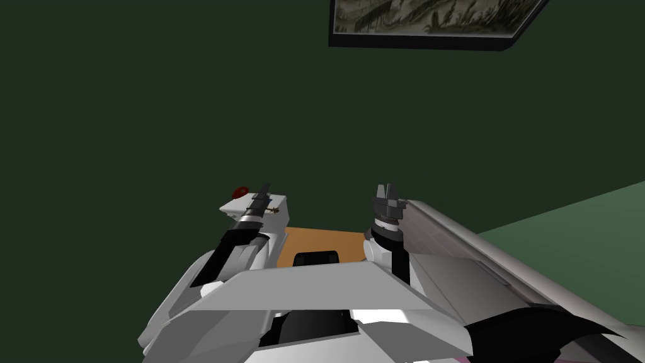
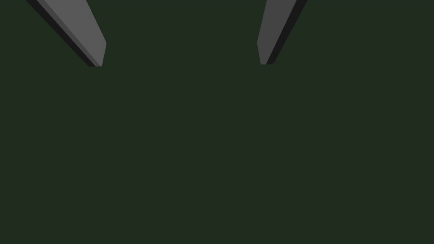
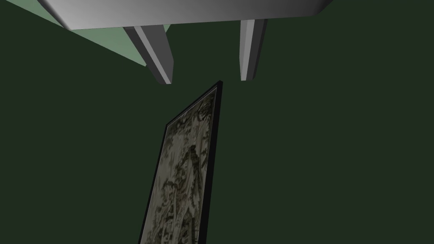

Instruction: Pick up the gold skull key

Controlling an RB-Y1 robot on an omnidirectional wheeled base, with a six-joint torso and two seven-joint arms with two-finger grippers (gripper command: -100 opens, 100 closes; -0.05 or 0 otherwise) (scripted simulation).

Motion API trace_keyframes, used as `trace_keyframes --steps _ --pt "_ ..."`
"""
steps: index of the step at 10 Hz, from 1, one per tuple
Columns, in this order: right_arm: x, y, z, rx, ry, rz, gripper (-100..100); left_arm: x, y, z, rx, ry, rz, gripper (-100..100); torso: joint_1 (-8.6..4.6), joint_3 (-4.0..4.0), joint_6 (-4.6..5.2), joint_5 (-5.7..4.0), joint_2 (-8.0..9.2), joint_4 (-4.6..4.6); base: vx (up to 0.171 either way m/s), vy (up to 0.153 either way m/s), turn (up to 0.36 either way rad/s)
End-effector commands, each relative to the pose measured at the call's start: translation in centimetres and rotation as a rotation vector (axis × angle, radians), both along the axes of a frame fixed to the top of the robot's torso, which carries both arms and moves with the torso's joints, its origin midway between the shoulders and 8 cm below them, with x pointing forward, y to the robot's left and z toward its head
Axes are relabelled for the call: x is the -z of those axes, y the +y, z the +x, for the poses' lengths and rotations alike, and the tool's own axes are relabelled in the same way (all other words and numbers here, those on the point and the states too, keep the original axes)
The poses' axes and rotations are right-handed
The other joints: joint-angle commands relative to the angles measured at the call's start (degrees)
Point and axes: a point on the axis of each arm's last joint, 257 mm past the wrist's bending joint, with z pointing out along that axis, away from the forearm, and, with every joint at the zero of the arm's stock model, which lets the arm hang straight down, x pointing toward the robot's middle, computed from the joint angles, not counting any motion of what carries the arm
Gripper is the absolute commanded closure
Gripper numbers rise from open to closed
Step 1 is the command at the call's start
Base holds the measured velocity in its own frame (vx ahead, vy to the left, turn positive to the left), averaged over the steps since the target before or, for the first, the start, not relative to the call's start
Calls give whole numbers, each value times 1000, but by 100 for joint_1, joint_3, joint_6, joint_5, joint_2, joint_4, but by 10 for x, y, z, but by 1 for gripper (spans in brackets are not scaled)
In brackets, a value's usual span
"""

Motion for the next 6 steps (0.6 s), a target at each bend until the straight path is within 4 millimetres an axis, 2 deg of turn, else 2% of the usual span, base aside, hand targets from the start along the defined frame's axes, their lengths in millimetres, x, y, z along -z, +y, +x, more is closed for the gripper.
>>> trace_keyframes --steps 1,6 --pt "0 0 0 0 0 0 0 7 3 3 -15 39 9 -100 0 0 0 0 0 0 15 -8 -38" --pt "0 0 0 0 0 0 0 35 14 8 -55 156 12 -100 3 0 0 1 -1 0 14 -3 -16"
